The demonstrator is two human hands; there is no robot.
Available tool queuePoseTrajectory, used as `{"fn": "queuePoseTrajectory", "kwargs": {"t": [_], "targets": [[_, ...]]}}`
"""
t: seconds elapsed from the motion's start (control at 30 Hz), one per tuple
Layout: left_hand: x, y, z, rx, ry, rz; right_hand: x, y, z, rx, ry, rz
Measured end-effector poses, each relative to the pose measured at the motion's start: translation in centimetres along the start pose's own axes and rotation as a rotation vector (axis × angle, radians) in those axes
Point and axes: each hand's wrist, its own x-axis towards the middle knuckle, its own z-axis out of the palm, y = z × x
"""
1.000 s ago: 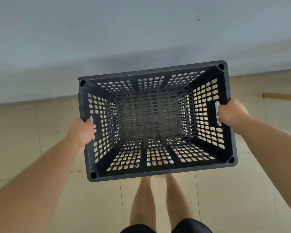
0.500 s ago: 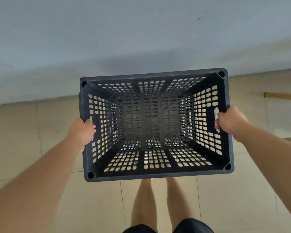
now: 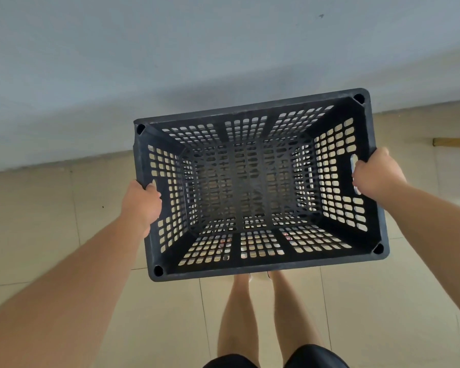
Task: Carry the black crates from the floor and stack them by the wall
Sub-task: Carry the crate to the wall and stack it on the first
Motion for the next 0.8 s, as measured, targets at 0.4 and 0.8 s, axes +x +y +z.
{"fn": "queuePoseTrajectory", "kwargs": {"t": [0.4, 0.8], "targets": [[-1.1, 1.5, -1.0, 0.290, -0.071, 0.044, -2.5, -1.4, -2.4, 0.124, -0.185, 0.132], [-16.0, 8.1, -2.5, 0.954, -0.173, 0.638, -12.2, -0.7, -9.5, 0.006, -0.176, -0.029]]}}
